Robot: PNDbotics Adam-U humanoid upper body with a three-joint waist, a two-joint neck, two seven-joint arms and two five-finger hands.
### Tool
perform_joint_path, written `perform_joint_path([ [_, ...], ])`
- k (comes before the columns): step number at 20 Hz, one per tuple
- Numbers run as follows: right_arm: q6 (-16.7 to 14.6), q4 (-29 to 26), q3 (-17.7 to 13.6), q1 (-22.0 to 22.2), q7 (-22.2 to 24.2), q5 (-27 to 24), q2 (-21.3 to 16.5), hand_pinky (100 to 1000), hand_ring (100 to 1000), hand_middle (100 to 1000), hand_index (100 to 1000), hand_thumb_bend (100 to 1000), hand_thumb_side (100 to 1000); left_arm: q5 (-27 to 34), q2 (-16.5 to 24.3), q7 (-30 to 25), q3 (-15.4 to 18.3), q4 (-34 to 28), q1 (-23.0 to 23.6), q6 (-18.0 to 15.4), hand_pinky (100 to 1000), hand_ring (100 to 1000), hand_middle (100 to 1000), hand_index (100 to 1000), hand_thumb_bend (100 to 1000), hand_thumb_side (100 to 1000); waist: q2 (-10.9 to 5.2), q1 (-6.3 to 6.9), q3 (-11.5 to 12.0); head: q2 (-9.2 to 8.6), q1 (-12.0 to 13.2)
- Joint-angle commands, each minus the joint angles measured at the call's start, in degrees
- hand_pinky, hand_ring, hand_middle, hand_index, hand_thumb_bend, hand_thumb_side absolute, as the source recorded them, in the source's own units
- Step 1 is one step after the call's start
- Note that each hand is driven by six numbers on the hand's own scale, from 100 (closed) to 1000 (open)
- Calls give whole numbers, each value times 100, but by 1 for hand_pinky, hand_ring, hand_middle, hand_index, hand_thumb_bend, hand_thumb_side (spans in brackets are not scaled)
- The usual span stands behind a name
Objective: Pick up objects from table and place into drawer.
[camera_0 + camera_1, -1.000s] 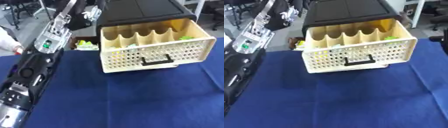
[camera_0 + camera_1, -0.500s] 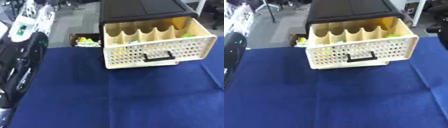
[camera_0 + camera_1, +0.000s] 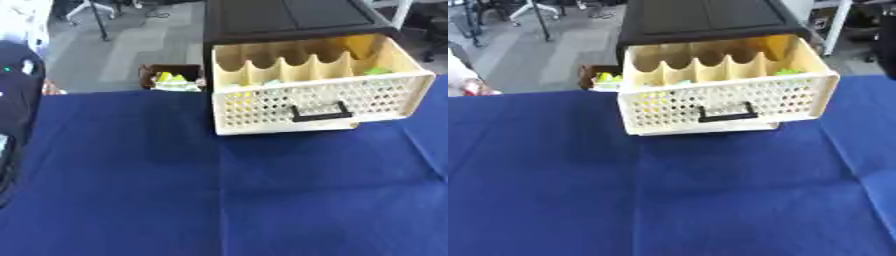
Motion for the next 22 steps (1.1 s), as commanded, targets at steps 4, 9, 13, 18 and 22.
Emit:
perform_joint_path([
  [4, -463, -78, 657, -487, 460, 488, -914, 699, 170, 260, 760, 100, 976, 490, 568, 365, 213, -835, 571, 357, 314, 488, 502, 740, 100, 619, -186, -101, 64, 66, -49],
  [9, -787, -78, 1241, -772, 843, 603, -1535, 713, 231, 322, 768, 100, 1000, 682, 745, 350, 283, -1456, 1192, 426, 314, 490, 503, 740, 100, 618, -226, -199, 127, 88, -84],
  [13, -979, -78, 1733, -931, 1146, 419, -2029, 729, 323, 392, 806, 100, 1000, 522, 704, 254, 330, -1777, 1686, 561, 311, 492, 503, 744, 100, 634, -261, -254, 149, 124, -91],
  [18, -1128, -78, 2309, -1032, 1522, 81, -2512, 741, 414, 470, 840, 100, 1000, 220, 575, -56, 457, -1986, 2296, 835, 308, 492, 501, 747, 100, 654, -306, -286, 104, 161, -96],
  [22, -1215, -78, 2603, -1030, 1829, -202, -2684, 751, 441, 480, 839, 100, 1000, -21, 473, -314, 568, -2124, 2796, 986, 303, 490, 497, 749, 100, 671, -333, -326, 64, 196, -66],
])
